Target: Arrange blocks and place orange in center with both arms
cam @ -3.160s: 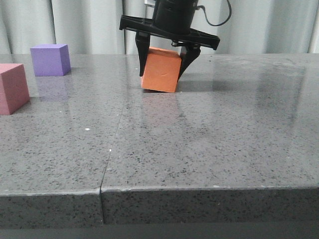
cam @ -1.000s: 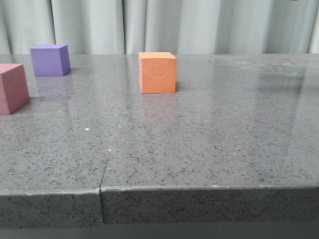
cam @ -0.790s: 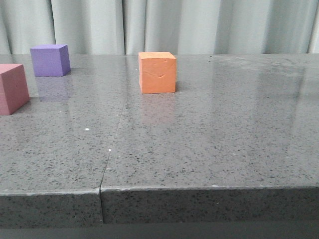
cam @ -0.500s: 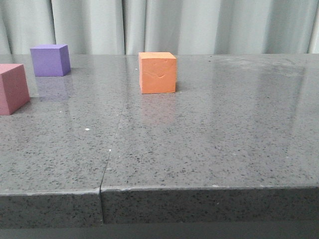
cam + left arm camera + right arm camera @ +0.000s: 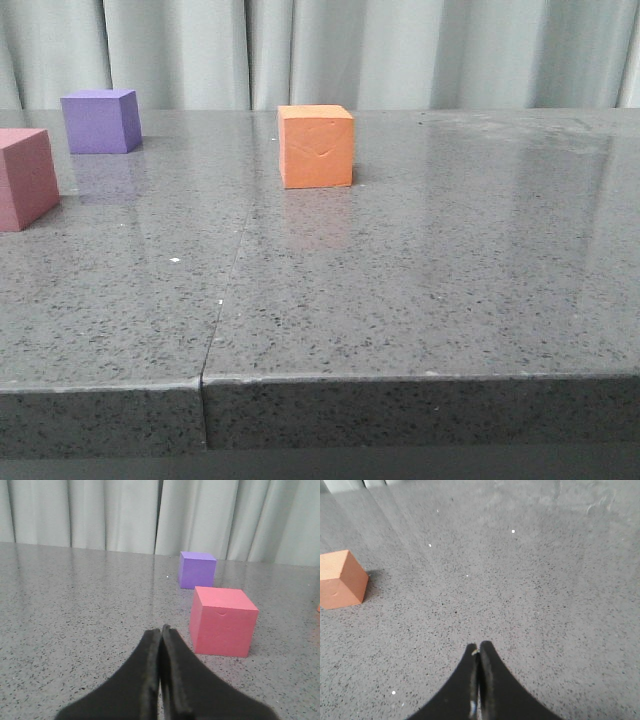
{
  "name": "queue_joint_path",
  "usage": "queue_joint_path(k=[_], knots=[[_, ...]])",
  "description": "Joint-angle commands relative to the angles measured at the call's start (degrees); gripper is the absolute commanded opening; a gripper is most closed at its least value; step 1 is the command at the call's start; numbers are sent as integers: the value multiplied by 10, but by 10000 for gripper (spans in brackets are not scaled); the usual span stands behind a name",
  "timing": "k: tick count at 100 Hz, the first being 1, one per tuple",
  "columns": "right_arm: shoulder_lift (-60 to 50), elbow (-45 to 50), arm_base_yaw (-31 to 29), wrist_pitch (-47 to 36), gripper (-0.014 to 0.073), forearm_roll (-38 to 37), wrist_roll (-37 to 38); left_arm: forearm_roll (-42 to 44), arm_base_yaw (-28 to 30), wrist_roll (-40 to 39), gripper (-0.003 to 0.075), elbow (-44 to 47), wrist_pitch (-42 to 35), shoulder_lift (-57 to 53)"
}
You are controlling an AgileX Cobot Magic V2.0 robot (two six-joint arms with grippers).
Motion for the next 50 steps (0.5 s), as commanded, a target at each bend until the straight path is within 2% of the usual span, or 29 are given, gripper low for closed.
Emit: queue_joint_path(k=[1,29,50], knots=[[-67,31,-3,-62,-67,-10,-6,1,1,-2,-20,23,-47,-16],[-250,128,-3,-73,-67,-16,-6,1,1,-2,-20,23,-47,-16],[-327,153,-3,-65,-67,-17,-6,1,1,-2,-20,23,-47,-16]])
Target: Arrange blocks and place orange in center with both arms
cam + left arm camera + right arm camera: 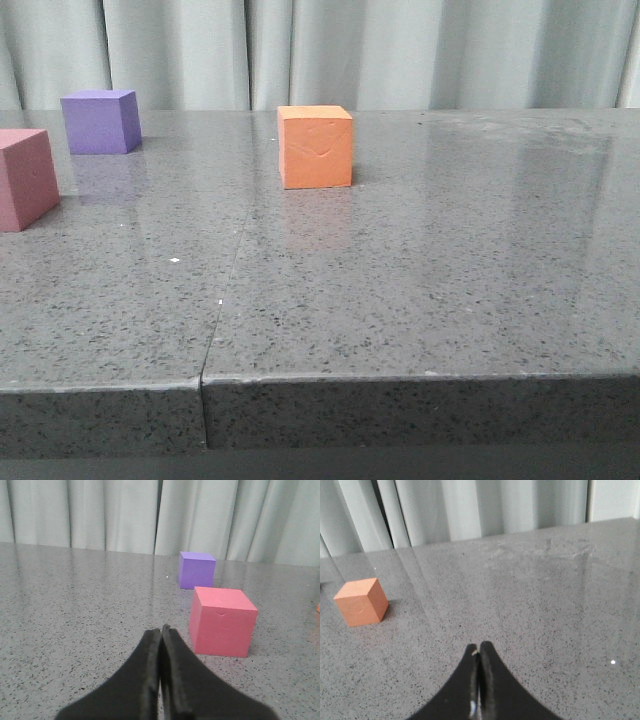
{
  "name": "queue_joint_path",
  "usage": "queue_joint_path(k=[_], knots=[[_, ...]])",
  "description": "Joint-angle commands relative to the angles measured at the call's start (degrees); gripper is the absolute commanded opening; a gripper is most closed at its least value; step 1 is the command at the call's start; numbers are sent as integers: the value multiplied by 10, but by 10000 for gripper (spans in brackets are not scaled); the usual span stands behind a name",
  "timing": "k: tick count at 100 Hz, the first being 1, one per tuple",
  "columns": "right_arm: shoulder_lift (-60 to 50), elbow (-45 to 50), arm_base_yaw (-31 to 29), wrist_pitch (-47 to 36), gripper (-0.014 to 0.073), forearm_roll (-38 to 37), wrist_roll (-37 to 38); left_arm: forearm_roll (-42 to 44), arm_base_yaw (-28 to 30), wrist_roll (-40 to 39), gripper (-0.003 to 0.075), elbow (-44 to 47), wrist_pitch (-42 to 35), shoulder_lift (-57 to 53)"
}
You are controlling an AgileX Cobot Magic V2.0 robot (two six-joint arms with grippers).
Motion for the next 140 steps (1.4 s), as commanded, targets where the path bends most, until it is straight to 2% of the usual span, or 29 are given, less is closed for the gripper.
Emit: queue_joint_path(k=[1,26,50,80,102,117,126,131,140], knots=[[-17,-6,-3,-43,-67,-10,-6,1,1,-2,-20,23,-47,-16],[-26,-5,-3,-43,-67,-9,-6,1,1,-2,-20,16,-52,-16],[-26,-5,-3,-43,-67,-9,-6,1,1,-2,-21,-58,-38,9],[-26,-5,-3,-43,-67,-9,-6,2,1,-2,-20,-227,96,146],[-26,-5,-3,-43,-67,-9,-6,2,1,-2,-20,-363,241,298],[-26,-5,-3,-43,-67,-9,-6,2,1,-2,-15,-431,292,381],[-26,-5,-3,-43,-67,-9,-6,2,1,-2,67,-460,300,415],[-26,-5,-3,-43,-67,-9,-6,-1,1,-2,158,-476,301,432],[-26,-5,-3,-43,-67,-9,-6,-1,1,-2,389,-499,296,452]])
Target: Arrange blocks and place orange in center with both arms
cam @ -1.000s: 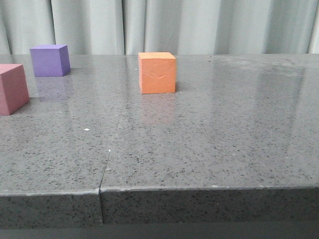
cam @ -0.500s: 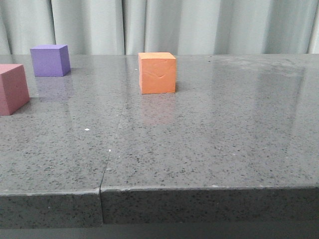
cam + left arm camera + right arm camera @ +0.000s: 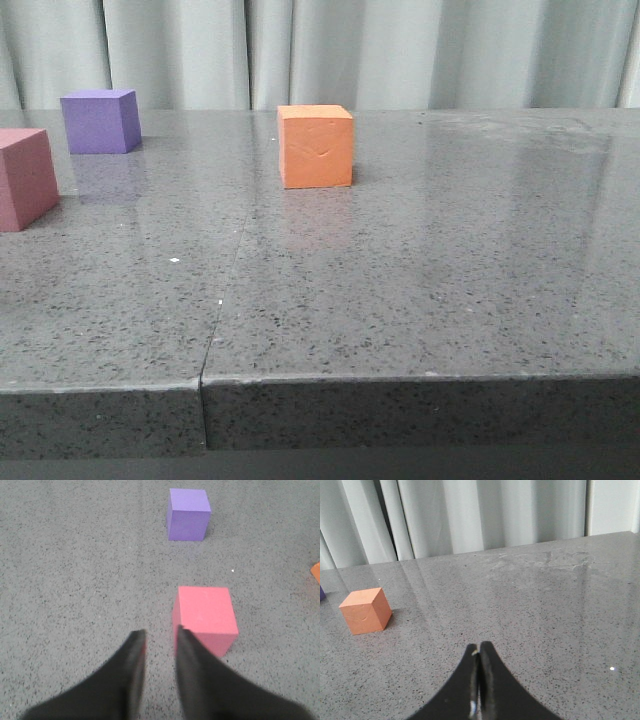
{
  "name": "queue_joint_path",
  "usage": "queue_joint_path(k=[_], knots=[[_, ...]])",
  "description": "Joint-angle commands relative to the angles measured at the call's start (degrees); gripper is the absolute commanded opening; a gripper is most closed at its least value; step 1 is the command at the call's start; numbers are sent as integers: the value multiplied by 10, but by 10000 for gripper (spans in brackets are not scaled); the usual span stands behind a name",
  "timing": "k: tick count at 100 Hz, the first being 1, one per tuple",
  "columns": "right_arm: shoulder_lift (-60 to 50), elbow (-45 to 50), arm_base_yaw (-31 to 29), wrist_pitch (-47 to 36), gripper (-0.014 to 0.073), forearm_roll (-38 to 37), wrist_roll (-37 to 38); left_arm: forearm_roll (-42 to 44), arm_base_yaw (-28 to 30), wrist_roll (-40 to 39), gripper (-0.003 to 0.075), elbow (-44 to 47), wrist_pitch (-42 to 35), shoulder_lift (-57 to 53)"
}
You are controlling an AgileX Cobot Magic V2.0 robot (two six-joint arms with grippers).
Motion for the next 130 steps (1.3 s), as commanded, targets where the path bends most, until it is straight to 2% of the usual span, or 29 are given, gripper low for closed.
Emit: queue_joint_path(k=[1,2,4,11,18,26,34,49,64,85,100,112,130], knots=[[7,-13,-3,-45,-67,-8,-5,-5,1,-2,426,-40,-40,19],[7,-13,-3,-45,-67,-8,-5,-5,1,-2,426,-42,-41,20],[7,-13,-3,-45,-67,-8,-5,-5,1,-2,499,-49,-45,26],[7,-13,-3,-45,-67,-8,-5,-5,0,-2,644,-68,-49,40],[7,-13,-3,-45,-67,-8,-5,-5,-3,-2,710,-91,-49,61],[7,-13,-3,-45,-67,-8,-5,-6,-12,14,703,-117,-49,87],[7,-13,-3,-45,-67,-8,-5,-29,-29,91,679,-153,-49,122],[7,-13,-3,-45,-67,-8,-5,-116,-65,244,620,-225,-40,189],[7,-13,-3,-45,-67,-8,-5,-223,-84,343,597,-298,-16,257],[7,-13,-3,-45,-67,-8,-5,-365,-86,515,597,-404,97,351],[7,-13,-3,-45,-67,-8,-5,-394,-87,535,613,-486,164,422],[7,-13,-3,-45,-67,-8,-5,-394,-93,548,609,-535,173,464],[7,-13,-3,-45,-67,-8,-5,-405,-122,666,609,-581,192,514]])
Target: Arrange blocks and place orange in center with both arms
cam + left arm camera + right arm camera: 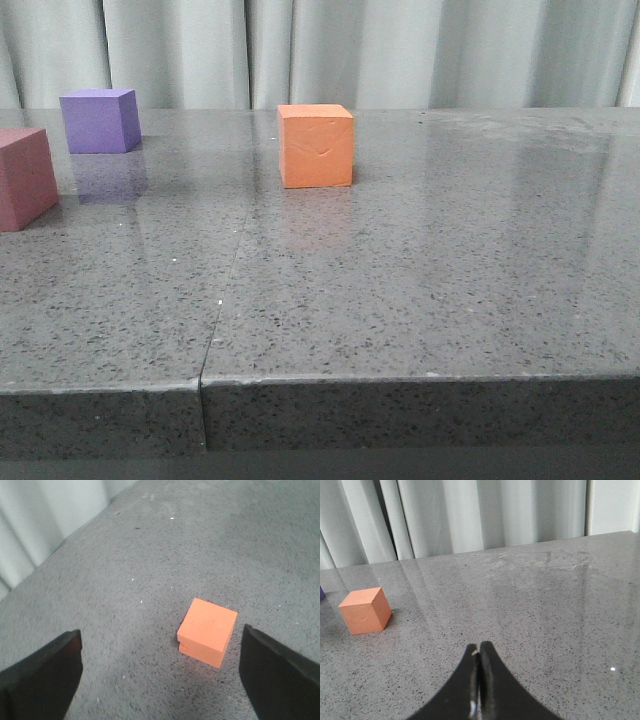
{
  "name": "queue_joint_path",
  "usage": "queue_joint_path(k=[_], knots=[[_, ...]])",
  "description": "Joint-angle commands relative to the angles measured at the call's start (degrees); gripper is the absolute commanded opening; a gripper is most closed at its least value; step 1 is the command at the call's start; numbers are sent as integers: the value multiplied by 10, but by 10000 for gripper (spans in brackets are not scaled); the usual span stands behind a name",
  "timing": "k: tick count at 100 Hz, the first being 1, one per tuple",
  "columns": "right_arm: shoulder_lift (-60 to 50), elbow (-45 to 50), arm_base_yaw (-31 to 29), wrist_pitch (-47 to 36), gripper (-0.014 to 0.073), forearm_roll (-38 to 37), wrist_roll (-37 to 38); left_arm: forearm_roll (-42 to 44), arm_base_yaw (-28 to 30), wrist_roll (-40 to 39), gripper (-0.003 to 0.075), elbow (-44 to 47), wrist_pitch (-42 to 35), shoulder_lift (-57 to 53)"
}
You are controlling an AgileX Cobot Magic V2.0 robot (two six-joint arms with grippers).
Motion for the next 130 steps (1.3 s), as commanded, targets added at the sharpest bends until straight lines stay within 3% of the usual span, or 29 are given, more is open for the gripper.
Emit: queue_joint_path(k=[1,19,62,130], knots=[[7,-13,-3,-45,-67,-8,-5,-39,-20,57,609,-35,-8,0],[7,-13,-3,-45,-67,-8,-5,-39,-62,130,609,-39,-14,44],[7,-13,-3,-45,-67,-8,-5,-40,-122,131,609,-40,-88,131],[7,-13,-3,-45,-67,-8,-5,-32,-124,131,609,-40,-99,185]])
